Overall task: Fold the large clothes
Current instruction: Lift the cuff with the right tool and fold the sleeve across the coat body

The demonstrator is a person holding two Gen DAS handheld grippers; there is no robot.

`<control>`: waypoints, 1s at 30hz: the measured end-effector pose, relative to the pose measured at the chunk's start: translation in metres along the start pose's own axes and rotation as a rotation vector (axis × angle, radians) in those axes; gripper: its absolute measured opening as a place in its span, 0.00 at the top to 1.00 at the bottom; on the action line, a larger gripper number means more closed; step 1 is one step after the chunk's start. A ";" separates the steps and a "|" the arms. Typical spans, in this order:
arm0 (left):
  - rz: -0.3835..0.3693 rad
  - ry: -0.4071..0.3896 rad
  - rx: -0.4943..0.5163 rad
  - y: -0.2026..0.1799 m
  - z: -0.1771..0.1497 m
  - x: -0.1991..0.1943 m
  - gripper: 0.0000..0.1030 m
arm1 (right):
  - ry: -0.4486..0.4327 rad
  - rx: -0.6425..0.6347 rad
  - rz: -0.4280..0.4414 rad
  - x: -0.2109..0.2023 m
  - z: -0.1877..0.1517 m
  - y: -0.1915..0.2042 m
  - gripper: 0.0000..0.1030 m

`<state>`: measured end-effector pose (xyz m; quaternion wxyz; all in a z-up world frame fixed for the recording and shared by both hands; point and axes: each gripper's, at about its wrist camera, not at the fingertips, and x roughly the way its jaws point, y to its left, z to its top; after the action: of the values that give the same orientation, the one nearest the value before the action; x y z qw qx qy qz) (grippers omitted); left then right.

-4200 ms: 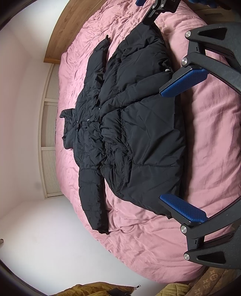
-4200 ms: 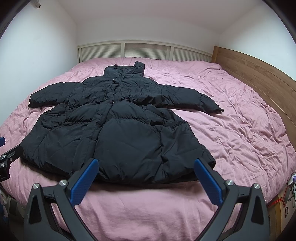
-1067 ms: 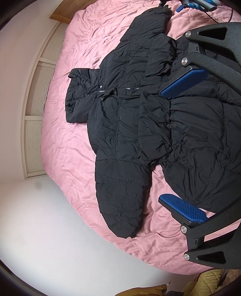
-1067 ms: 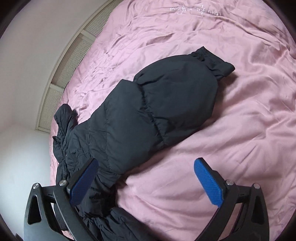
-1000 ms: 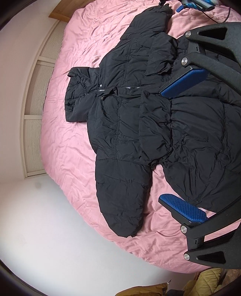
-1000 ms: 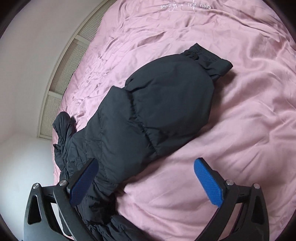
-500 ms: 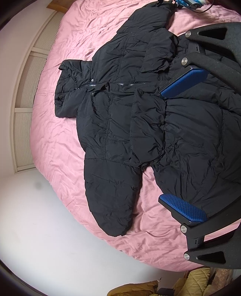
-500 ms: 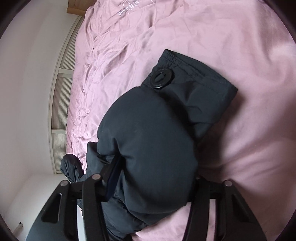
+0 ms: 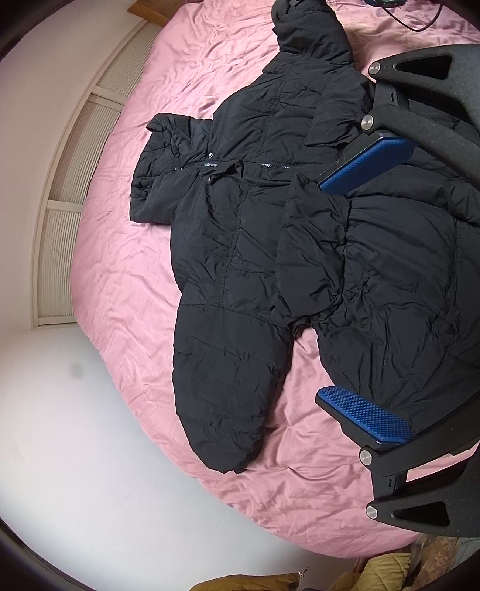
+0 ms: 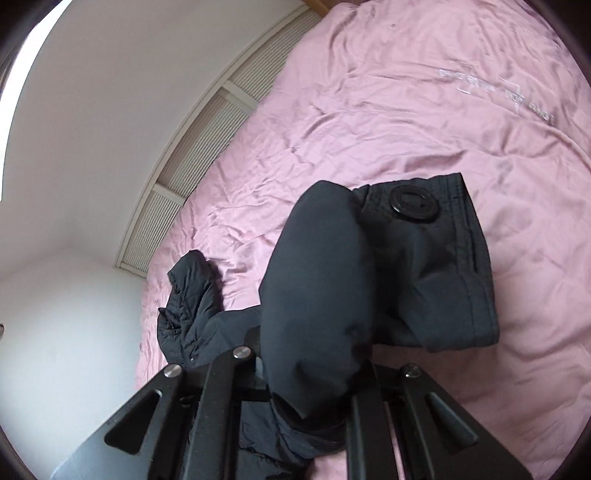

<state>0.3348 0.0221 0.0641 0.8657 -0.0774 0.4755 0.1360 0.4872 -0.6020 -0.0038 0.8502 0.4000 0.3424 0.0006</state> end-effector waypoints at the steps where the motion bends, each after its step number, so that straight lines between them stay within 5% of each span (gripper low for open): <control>1: -0.012 -0.001 -0.007 0.005 0.002 0.001 0.01 | 0.008 -0.038 0.012 -0.001 -0.003 0.020 0.88; 9: -0.006 -0.031 -0.005 0.061 0.015 0.001 0.01 | 0.085 -0.260 0.129 0.009 -0.056 0.161 0.88; 14: -0.005 -0.030 -0.021 0.100 0.019 0.007 0.01 | 0.168 -0.396 0.123 0.024 -0.109 0.218 0.88; 22: -0.062 0.025 -0.021 0.131 0.019 0.033 0.01 | 0.289 -0.543 0.019 0.034 -0.182 0.234 0.88; 30: -0.110 0.004 0.059 0.110 0.035 0.049 0.01 | 0.364 -0.710 -0.098 0.037 -0.236 0.217 0.88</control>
<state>0.3538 0.1442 0.0409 0.8727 -0.0785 0.4762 0.0739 0.4372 -0.2839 0.0175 0.8599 0.0581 0.4848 0.1491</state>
